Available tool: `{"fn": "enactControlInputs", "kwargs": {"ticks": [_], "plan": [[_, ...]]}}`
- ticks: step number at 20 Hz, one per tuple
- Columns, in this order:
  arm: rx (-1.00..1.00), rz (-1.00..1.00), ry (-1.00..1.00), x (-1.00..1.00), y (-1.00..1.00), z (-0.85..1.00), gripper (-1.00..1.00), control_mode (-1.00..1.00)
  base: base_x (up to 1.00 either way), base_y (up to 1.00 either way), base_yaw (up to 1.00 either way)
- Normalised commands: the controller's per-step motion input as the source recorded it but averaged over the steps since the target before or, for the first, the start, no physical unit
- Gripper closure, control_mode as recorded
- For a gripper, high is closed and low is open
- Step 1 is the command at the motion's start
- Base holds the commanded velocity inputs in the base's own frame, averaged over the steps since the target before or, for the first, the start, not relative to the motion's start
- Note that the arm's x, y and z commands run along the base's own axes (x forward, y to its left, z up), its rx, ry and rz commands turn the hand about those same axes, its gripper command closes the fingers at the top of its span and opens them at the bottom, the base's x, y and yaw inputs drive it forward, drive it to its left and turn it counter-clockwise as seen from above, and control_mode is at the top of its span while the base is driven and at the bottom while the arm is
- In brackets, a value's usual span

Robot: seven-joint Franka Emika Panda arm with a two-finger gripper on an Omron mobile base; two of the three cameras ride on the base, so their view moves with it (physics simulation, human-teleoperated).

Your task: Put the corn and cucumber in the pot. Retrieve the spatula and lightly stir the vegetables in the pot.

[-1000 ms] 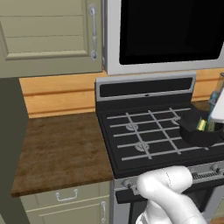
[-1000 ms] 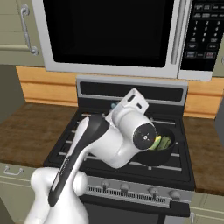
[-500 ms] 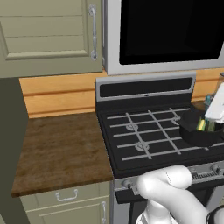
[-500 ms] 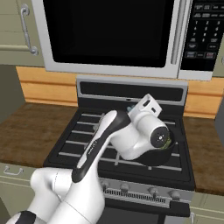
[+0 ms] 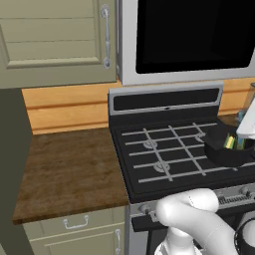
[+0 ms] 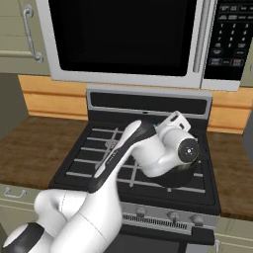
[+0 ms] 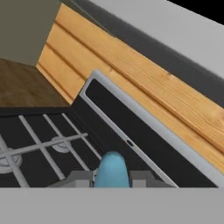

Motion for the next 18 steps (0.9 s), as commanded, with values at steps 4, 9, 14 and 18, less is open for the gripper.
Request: {"fn": "enactControlInputs", "kwargs": {"ticks": [4,9,14,18], "plan": [[0.06,0.00,0.04,0.20,0.00,-0.12,1.00,-1.00,0.00,0.00,0.00],[0.06,0.00,0.00,0.02,-0.06,-0.12,1.00,-1.00,0.00,0.00,0.00],[0.02,0.01,-0.01,0.20,-0.13,-0.28,1.00,-1.00,0.00,0.00,0.00],[0.07,0.07,0.00,0.40,-0.11,-0.25,1.00,-1.00,0.00,0.00,0.00]]}}
